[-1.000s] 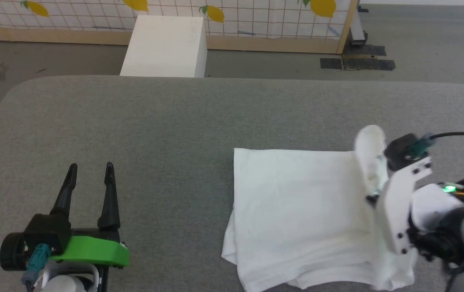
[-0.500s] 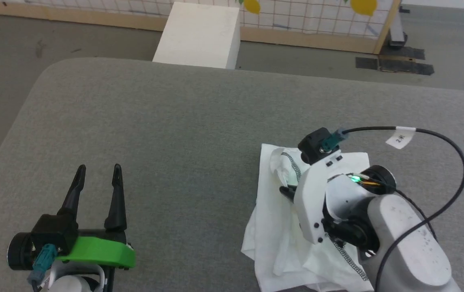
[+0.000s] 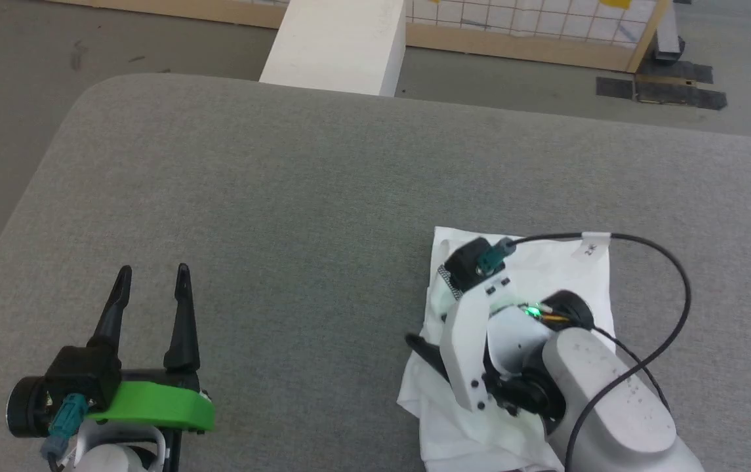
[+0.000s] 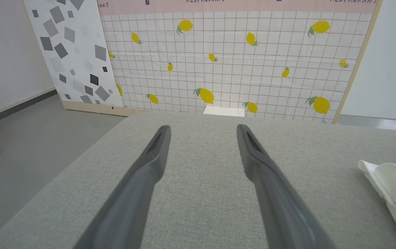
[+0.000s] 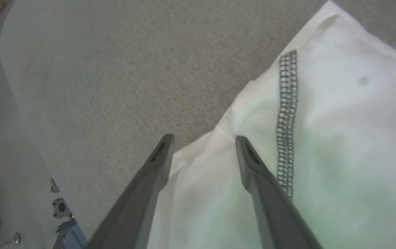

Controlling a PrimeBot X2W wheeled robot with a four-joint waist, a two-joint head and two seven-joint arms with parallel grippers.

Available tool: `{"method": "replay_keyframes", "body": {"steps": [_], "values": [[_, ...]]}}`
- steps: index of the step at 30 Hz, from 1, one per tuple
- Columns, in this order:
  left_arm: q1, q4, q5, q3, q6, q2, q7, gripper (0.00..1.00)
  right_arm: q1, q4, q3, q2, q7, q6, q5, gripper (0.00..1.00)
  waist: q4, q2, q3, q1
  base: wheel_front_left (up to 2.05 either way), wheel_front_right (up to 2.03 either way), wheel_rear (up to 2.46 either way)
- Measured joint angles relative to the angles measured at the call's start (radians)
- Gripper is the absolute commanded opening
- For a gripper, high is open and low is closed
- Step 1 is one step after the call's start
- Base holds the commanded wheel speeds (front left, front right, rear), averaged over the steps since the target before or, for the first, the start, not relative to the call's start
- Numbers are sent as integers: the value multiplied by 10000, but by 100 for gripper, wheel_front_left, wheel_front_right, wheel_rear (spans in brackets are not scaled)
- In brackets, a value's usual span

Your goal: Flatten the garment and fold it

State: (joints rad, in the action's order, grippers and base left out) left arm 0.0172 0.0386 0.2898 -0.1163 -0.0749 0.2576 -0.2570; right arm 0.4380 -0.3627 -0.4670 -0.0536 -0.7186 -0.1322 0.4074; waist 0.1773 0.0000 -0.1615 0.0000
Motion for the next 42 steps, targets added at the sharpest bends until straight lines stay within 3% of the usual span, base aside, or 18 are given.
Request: {"method": "replay_keyframes", "body": {"steps": [4,7,12,15,21,28,29,30,31,32,36,42], "values": [[-10,-13,-65,94,42,-15,0,100,294,855,142,29,732,0,414,100,-258,0,94,0,0,0,0],[-35,-25,-86,155,48,-25,0,100,316,1599,570,-148,882,-2,19,100,-513,0,203,0,0,0,0],[-116,-10,-107,265,56,-54,0,100,-553,2481,2127,-1143,105,0,-1459,100,-988,0,441,0,0,0,0],[-135,-13,-169,251,123,-63,0,100,-1363,2801,2778,-1329,-477,0,-2171,100,-1216,0,545,0,0,0,0],[-105,-2,-180,174,226,-138,0,100,-2539,3010,3198,-807,-1103,-2,-2633,100,-1436,0,473,0,0,0,0],[13,-65,-213,184,316,-305,0,100,-2568,1937,3248,-491,-863,0,-2819,100,-1241,0,82,0,0,0,0],[24,-92,-240,194,343,-314,0,100,-2526,1766,3292,-458,-807,0,-2784,84,-1202,0,38,0,0,0,0],[38,-102,-259,205,357,-322,0,100,-2477,1672,3289,-456,-803,0,-2788,39,-1174,0,11,0,0,0,0],[50,-111,-263,228,370,-334,0,100,-2386,1586,3277,-489,-775,0,-2777,6,-1148,0,-22,0,0,0,0],[50,-111,-263,270,389,-347,0,100,-2293,1528,3241,-508,-706,-2,-2711,0,-1137,0,-60,-1,0,0,0],[23,-75,-268,489,385,-368,0,100,-2005,1534,2608,-736,-606,-4,-2245,0,-1311,0,-141,0,0,0,0],[-219,272,-274,1074,276,-372,0,100,-1312,2052,738,-2314,-997,-6,-1400,0,-2096,0,-248,0,0,0,0]]}}
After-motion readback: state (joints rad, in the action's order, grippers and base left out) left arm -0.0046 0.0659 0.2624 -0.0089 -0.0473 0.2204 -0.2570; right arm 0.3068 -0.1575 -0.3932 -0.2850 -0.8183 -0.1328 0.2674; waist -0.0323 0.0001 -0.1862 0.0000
